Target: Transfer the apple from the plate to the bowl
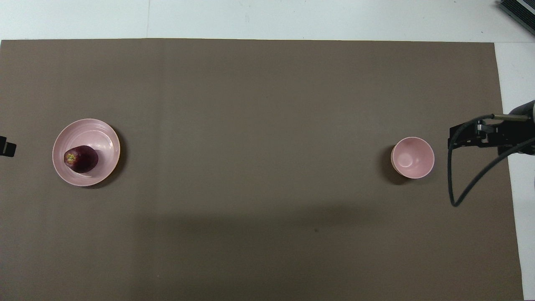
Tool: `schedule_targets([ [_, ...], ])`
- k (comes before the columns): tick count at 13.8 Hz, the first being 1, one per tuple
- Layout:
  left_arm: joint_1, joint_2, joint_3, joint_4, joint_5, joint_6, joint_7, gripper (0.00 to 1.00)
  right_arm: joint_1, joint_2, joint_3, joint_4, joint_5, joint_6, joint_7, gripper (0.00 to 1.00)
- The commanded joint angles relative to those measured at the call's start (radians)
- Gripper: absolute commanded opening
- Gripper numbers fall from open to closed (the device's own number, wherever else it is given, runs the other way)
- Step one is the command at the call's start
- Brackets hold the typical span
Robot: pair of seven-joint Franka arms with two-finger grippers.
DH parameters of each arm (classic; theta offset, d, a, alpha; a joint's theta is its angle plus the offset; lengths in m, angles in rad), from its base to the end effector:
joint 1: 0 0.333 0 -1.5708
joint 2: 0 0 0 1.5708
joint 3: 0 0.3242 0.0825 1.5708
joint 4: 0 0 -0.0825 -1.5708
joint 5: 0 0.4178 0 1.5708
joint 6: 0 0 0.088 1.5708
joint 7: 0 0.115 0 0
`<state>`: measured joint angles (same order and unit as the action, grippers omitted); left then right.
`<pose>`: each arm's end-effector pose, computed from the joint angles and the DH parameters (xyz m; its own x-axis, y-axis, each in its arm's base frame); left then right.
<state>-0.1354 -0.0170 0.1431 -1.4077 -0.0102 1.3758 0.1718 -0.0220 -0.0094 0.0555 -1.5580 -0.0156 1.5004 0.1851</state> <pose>0.5596 0.0039 0.6982 0.9862 -0.1654 -0.0127 -0.1652 -0.9862 0.0148 0.5774 0.0176 0.6306 0.9874 -0.1521 -0.0444 -0.1512 -0.9882 0.0247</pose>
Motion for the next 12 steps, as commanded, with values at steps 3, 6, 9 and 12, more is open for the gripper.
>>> schedule_targets([
  [3, -0.001, -0.012, -0.007, -0.007, 0.012, -0.004, -0.006, 1.00, -0.018, -0.018, 0.001, -0.019, 0.014, 0.001, -0.018, 1.00],
  [6, 0.002, -0.012, -0.008, -0.007, 0.012, -0.004, -0.006, 1.00, -0.027, -0.017, 0.003, -0.017, 0.026, -0.006, -0.019, 1.00],
  [9, 0.005, -0.012, -0.008, -0.008, 0.012, -0.003, -0.009, 1.00, -0.026, -0.018, 0.003, -0.020, 0.037, -0.012, -0.018, 1.00],
  [12, 0.007, -0.038, -0.008, -0.049, 0.009, 0.006, -0.003, 1.00, -0.038, -0.017, 0.003, -0.027, 0.101, -0.016, 0.055, 1.00],
])
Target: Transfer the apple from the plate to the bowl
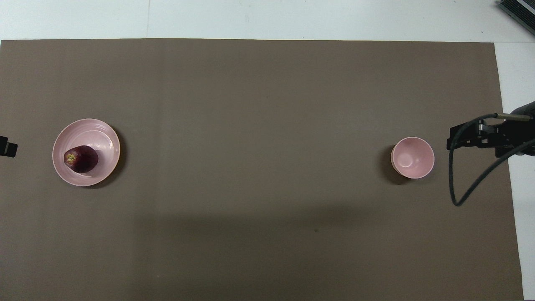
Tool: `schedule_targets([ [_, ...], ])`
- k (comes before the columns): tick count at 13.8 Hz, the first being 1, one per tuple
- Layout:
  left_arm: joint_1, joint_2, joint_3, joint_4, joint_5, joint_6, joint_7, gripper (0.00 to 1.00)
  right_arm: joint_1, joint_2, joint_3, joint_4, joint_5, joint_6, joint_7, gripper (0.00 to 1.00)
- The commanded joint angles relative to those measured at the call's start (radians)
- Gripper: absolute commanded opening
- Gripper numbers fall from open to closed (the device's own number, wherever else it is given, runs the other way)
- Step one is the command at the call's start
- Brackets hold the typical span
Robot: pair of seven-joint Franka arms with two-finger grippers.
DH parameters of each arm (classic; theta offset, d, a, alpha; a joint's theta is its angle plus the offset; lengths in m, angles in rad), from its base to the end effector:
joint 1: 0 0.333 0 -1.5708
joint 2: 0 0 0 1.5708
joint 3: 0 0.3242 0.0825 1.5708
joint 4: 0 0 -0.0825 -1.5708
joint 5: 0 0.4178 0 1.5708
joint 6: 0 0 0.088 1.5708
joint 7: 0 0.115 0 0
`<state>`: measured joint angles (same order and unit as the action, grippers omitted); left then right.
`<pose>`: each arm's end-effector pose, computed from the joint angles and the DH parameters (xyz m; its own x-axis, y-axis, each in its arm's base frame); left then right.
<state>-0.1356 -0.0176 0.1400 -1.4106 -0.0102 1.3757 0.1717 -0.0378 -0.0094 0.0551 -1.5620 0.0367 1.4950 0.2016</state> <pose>0.5595 0.0020 0.6971 0.9856 -0.1685 -0.0151 -0.1683 -0.9856 0.0153 0.5767 0.0146 0.6282 0.9815 -0.1805 -0.0636 -0.1823 -0.9830 -0.0239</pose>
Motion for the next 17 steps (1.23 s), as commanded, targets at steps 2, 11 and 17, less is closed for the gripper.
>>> schedule_targets([
  [2, 0.005, -0.057, -0.005, -0.077, 0.006, 0.012, 0.003, 1.00, -0.022, -0.011, 0.002, -0.027, 0.107, -0.021, 0.077, 1.00],
  [11, 0.031, -0.079, 0.004, -0.233, 0.001, 0.196, 0.029, 1.00, -0.019, 0.040, 0.003, -0.108, 0.414, 0.023, 0.252, 1.00],
  [17, 0.059, -0.076, 0.004, -0.439, -0.008, 0.449, 0.052, 1.00, 0.005, 0.035, 0.020, -0.266, 0.666, 0.197, 0.357, 1.00],
])
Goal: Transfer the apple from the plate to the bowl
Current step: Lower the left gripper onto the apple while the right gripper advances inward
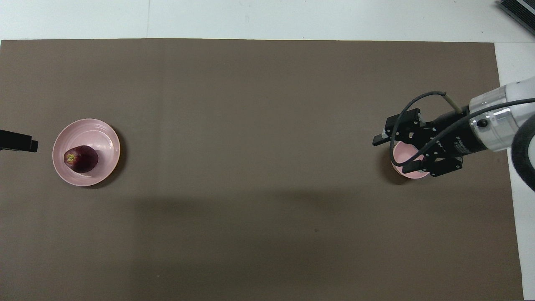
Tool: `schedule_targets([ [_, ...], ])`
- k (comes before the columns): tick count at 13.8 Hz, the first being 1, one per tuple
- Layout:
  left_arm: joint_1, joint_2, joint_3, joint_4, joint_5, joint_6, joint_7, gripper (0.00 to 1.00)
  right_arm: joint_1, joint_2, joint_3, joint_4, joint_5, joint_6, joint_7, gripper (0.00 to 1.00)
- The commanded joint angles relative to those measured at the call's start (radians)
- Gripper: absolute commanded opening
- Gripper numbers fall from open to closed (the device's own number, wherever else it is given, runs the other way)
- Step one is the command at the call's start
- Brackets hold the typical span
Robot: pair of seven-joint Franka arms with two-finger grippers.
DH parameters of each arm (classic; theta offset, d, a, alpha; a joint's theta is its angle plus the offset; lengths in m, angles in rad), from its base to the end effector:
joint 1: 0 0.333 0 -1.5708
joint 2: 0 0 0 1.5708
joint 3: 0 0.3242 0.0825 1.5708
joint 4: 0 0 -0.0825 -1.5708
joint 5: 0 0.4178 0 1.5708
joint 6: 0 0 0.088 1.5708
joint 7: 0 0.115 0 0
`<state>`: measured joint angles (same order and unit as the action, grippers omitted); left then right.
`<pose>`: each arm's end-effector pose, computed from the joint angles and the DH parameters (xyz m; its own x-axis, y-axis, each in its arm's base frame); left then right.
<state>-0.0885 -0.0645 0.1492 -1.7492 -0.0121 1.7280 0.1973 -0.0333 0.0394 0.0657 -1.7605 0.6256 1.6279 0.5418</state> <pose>0.5778 0.0362 0.5848 0.9899 -0.1342 0.0459 -0.1349 -0.9908 0.0128 0.5902 0.0829 0.5313 0.7875 -0.4202 -0.4508 -0.5985 -0.6960 -0.3967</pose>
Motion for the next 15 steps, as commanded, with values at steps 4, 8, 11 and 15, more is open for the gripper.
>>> schedule_targets([
  [4, 0.038, -0.006, -0.005, -0.243, -0.037, 0.310, 0.076, 1.00, 0.105, -0.006, 0.010, -0.146, 0.194, 0.220, 0.018, 1.00],
  [8, 0.056, 0.119, -0.005, -0.288, -0.092, 0.501, 0.083, 1.00, 0.199, 0.004, 0.009, -0.172, 0.275, 0.369, 0.084, 1.00],
  [11, 0.075, 0.192, -0.005, -0.299, -0.097, 0.585, 0.093, 1.00, 0.254, 0.019, 0.009, -0.171, 0.286, 0.440, 0.134, 1.00],
  [15, 0.081, 0.218, -0.006, -0.390, -0.104, 0.735, 0.091, 1.00, 0.282, 0.025, 0.010, -0.169, 0.293, 0.483, 0.194, 1.00],
])
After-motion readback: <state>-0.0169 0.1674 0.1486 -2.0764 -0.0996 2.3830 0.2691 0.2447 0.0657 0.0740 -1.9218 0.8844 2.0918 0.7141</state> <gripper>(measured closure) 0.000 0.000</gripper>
